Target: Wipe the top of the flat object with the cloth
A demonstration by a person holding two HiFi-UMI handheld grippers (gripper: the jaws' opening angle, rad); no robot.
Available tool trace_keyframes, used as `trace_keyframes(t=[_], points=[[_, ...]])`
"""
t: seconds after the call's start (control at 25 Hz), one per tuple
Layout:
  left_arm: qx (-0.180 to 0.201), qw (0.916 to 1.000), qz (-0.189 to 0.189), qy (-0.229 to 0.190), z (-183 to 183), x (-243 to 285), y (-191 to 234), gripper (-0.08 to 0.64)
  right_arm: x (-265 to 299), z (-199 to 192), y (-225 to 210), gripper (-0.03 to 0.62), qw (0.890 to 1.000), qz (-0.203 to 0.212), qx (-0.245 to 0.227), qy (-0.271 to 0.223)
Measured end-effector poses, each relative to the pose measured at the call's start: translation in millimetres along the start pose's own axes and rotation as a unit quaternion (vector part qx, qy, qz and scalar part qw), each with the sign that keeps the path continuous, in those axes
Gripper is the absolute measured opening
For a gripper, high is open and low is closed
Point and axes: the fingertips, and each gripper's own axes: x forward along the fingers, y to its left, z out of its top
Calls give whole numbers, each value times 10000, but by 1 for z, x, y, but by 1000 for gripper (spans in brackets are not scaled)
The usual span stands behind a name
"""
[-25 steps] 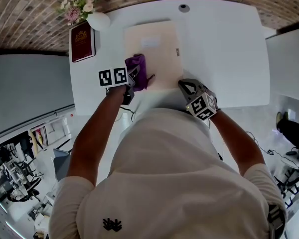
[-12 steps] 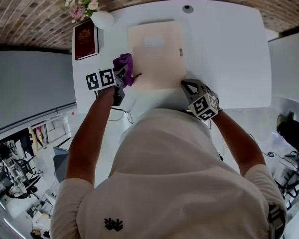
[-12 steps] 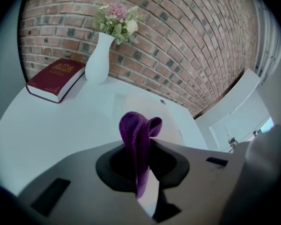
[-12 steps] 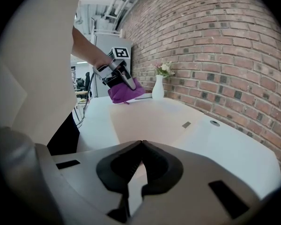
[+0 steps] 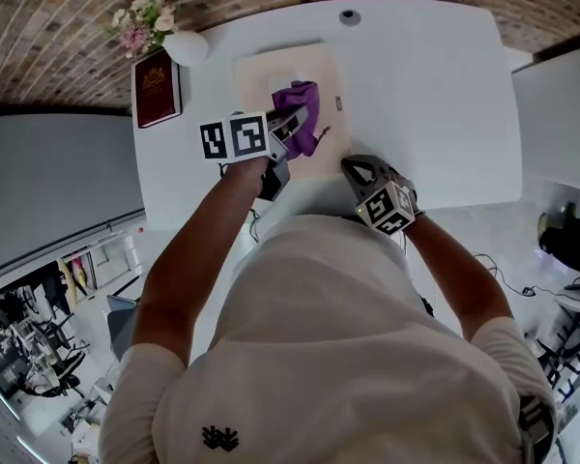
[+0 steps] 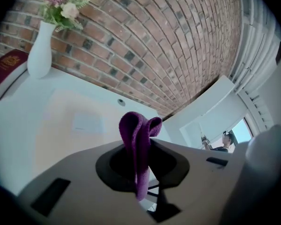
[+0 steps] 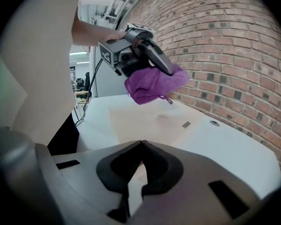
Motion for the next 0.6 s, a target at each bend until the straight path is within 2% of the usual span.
trace_keyframes(t=[0.16, 0.4, 0.6], points=[[-79, 9998, -16, 181, 0, 52, -11, 64, 0, 0, -1, 29, 10000, 3, -20, 46], [-424, 9979, 381, 304, -6, 99, 17, 64, -1, -2, -2, 29, 9999, 36, -73, 131], [-208, 9964, 712, 421, -11, 104, 39, 64, -4, -4, -2, 29, 9997, 27, -76, 216]])
